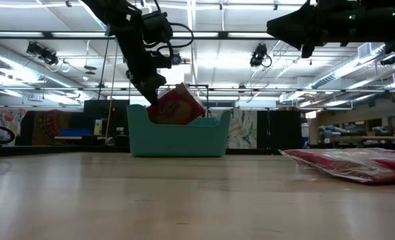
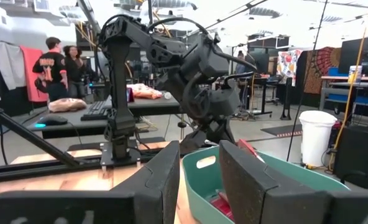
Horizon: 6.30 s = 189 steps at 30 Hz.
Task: Sort popcorn bags into baskets
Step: Put the red popcorn bag into the green bin
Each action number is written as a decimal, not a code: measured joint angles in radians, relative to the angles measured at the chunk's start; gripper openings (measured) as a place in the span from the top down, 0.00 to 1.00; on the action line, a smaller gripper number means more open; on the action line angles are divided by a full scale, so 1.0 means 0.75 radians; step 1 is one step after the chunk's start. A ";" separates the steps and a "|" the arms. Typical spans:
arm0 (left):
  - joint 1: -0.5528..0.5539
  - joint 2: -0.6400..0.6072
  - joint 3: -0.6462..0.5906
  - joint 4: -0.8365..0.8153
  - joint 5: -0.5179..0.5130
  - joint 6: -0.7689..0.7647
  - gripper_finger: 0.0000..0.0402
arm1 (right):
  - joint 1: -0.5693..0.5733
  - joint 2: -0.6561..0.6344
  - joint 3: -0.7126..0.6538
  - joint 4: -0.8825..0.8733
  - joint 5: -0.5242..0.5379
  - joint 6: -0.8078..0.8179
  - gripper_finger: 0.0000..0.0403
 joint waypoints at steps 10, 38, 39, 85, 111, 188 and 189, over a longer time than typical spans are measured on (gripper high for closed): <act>-0.020 -0.002 0.001 0.148 0.192 -0.058 0.76 | -0.001 0.000 0.000 -0.007 -0.005 0.007 0.71; -0.302 -0.616 -0.588 0.555 0.601 -0.190 0.81 | 0.061 0.451 0.409 -0.811 -0.218 0.207 0.71; -0.309 -0.627 -0.600 0.604 0.600 -0.191 0.81 | 0.067 0.482 0.452 -0.862 -0.240 0.206 0.71; -0.536 -1.339 -1.251 1.108 0.634 -0.056 0.81 | 0.100 1.288 1.312 -2.406 -0.793 0.106 0.64; -0.691 -1.330 -1.251 0.978 0.619 -0.245 0.81 | 0.064 1.287 1.591 -2.604 -0.163 0.100 0.99; -0.691 -1.330 -1.249 0.816 0.308 -0.299 0.81 | -0.131 1.285 1.315 -2.283 -0.826 0.155 0.99; -0.691 -1.330 -1.249 0.814 0.309 -0.299 0.81 | -0.131 1.285 1.331 -2.309 -0.818 0.149 0.99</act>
